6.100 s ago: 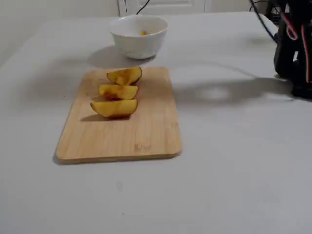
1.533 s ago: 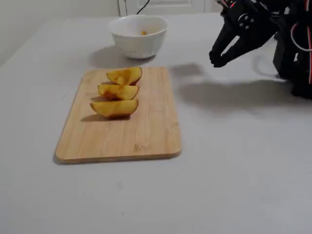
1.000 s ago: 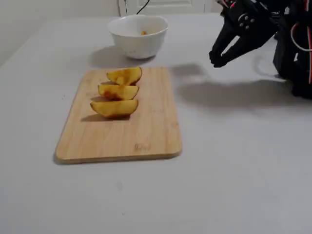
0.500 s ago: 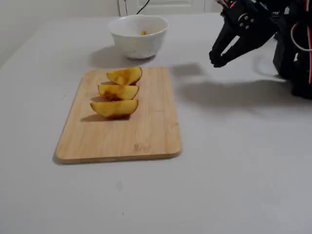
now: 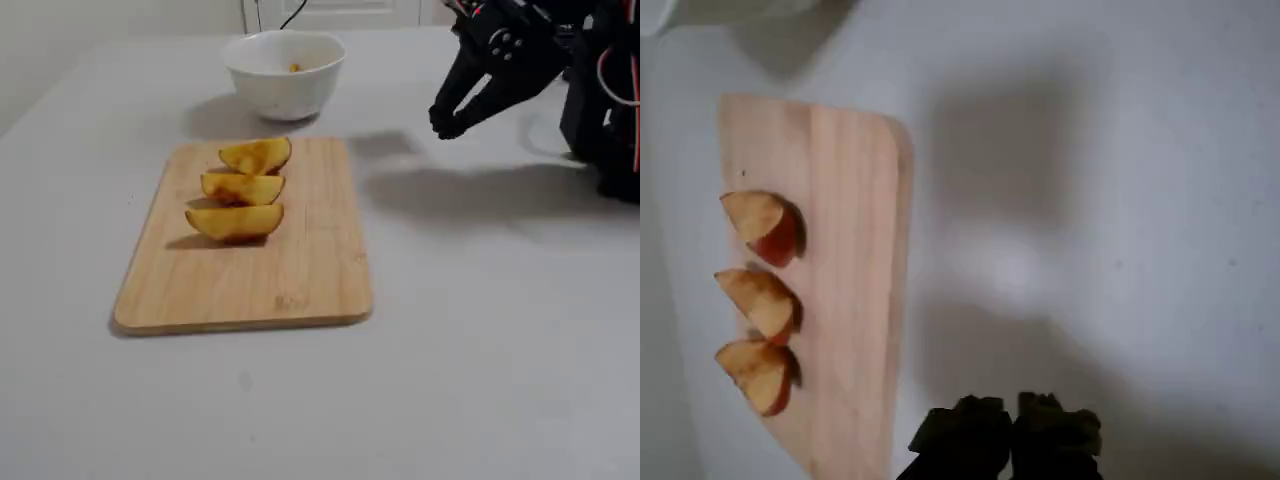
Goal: Pick up the leftmost apple slice from the cutting board and place it into the bowl
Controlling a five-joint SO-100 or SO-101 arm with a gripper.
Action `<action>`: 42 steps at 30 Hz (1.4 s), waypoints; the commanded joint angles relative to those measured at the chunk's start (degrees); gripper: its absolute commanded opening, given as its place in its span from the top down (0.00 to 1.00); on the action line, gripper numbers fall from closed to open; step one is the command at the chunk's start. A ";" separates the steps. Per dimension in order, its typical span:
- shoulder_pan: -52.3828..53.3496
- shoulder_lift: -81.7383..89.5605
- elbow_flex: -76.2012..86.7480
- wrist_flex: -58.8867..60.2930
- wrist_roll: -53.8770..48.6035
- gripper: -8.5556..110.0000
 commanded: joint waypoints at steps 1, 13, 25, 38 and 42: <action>1.41 0.53 0.00 -0.97 0.70 0.93; 5.89 0.44 0.09 -1.32 0.53 0.93; 6.50 0.44 0.09 -1.32 0.53 0.93; 1.05 0.53 0.09 -1.32 0.35 0.93; -0.88 0.53 0.09 -1.23 0.35 0.93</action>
